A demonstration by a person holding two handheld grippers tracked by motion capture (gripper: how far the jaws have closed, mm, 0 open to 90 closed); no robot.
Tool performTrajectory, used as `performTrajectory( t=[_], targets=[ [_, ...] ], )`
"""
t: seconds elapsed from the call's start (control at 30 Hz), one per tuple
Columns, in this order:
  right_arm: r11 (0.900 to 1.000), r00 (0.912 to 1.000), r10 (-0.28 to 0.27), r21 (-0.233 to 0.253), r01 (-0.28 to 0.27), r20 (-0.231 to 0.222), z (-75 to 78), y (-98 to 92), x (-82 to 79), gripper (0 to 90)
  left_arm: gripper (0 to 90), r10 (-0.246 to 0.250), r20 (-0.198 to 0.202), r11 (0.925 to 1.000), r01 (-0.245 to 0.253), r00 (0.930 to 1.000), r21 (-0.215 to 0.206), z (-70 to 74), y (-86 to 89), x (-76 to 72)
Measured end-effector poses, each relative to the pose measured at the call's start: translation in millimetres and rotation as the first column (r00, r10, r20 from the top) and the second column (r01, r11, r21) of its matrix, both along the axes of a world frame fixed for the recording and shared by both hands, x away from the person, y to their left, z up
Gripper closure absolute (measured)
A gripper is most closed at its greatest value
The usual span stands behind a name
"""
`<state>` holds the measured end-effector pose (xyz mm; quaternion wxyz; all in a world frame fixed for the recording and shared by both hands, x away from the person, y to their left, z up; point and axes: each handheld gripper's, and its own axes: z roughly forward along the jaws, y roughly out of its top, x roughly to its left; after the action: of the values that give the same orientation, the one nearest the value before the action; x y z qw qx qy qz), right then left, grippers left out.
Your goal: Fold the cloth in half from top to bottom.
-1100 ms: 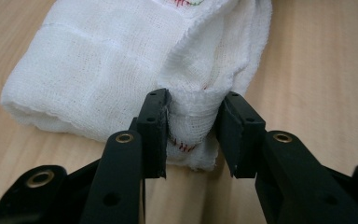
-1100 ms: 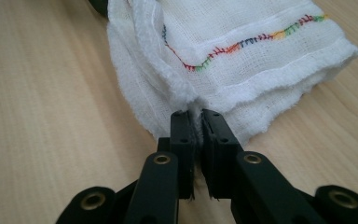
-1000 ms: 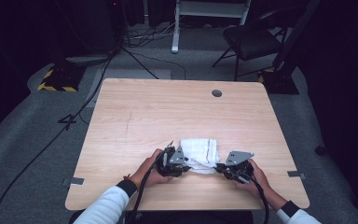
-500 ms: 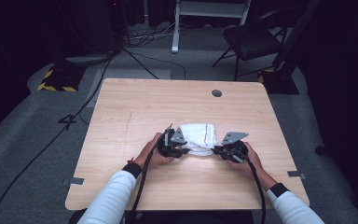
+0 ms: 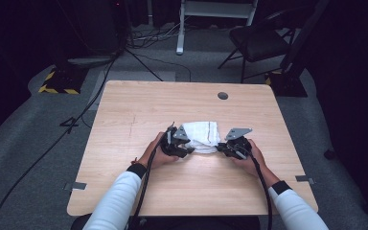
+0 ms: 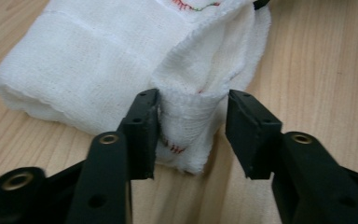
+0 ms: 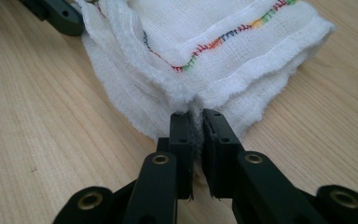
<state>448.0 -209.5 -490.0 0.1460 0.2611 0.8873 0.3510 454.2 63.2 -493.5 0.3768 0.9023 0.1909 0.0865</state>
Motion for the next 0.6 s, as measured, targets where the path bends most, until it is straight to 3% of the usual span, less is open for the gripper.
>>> performTrajectory(
  t=[0.27, 0.4, 0.53, 0.6],
  targets=[
    [1.000, 0.9996, 0.006, -0.019, -0.005, 0.028, 9.7, -0.3, -5.7, 67.3, 35.3, 0.003, 0.007, 0.9966, -0.003, 1.0000, 0.083, 20.4, -2.1, -7.2],
    [0.999, 0.9997, 0.001, -0.032, -0.001, 0.026, 16.3, -1.4, -8.2, 56.8, 30.0, 0.038, 0.010, 0.9964, -0.038, 0.9992, 0.076, 27.9, 4.0, -9.0],
    [0.997, 0.9991, 0.022, -0.078, -0.019, 0.037, 20.3, 0.0, -13.8, 48.8, 28.8, 0.048, 0.014, 0.9955, -0.049, 0.9988, 0.082, 33.5, 10.4, -13.9],
    [0.994, 0.9986, 0.026, -0.110, -0.020, 0.045, 22.1, 0.6, -16.8, 40.5, 26.4, 0.059, 0.009, 0.9952, -0.060, 0.9982, 0.077, 34.5, 12.4, -17.1]
  ],
)
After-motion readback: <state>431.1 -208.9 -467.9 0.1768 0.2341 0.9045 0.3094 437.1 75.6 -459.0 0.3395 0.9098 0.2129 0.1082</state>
